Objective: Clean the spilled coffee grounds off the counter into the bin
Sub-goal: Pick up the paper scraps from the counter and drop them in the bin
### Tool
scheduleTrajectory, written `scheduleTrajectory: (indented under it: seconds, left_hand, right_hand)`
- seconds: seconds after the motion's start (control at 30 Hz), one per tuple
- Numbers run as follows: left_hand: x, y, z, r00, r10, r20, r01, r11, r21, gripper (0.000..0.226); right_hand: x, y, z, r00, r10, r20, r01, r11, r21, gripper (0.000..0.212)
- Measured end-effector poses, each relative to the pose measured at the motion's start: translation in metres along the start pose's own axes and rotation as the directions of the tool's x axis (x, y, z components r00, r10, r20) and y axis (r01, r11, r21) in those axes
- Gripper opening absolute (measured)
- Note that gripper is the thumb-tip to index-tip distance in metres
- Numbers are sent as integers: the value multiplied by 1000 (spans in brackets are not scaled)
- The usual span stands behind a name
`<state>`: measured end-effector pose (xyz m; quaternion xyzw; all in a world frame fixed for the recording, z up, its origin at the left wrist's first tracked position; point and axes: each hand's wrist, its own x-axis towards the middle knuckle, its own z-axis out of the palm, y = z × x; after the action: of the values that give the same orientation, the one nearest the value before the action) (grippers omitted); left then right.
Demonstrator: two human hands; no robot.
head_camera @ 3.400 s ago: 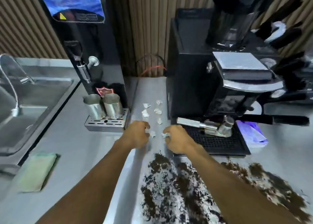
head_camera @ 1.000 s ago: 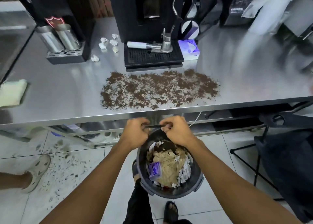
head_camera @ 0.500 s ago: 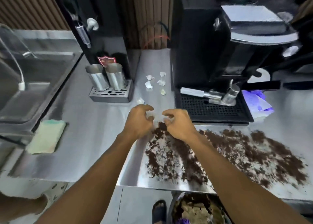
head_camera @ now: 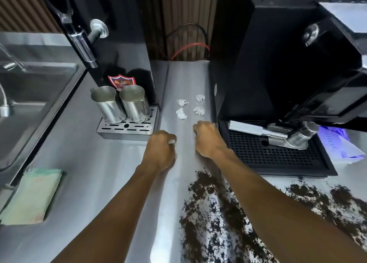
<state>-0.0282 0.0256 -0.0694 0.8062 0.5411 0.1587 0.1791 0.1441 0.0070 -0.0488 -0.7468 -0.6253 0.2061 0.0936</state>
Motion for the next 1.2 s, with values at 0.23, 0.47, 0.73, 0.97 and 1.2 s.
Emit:
scheduleTrajectory:
  seconds: [0.23, 0.47, 0.73, 0.97, 1.2]
  left_hand:
    - [-30, 27, -3, 998, -14, -62, 2, 982, -191, 22]
    - [-102, 94, 0, 993, -98, -73, 70, 943, -324, 25]
    - [-225, 180, 16, 998, -64, 4, 62, 935, -349, 30]
    - [-327, 229, 69, 994, -6, 105, 39, 947, -320, 24]
    - [-419, 258, 122, 960, 51, 274, 26, 963, -269, 29]
  right_hand:
    - [-39, 5, -8, 1000, -24, -18, 28, 971, 238, 44]
    - [-130, 35, -16, 999, -14, -43, 31, 906, 422, 24]
    - [-277, 93, -13, 999, 27, -31, -9, 876, 483, 27]
    - [-403, 154, 14, 995, 99, -15, -80, 876, 475, 35]
    - [-498, 202, 57, 985, 168, 41, -170, 891, 422, 33]
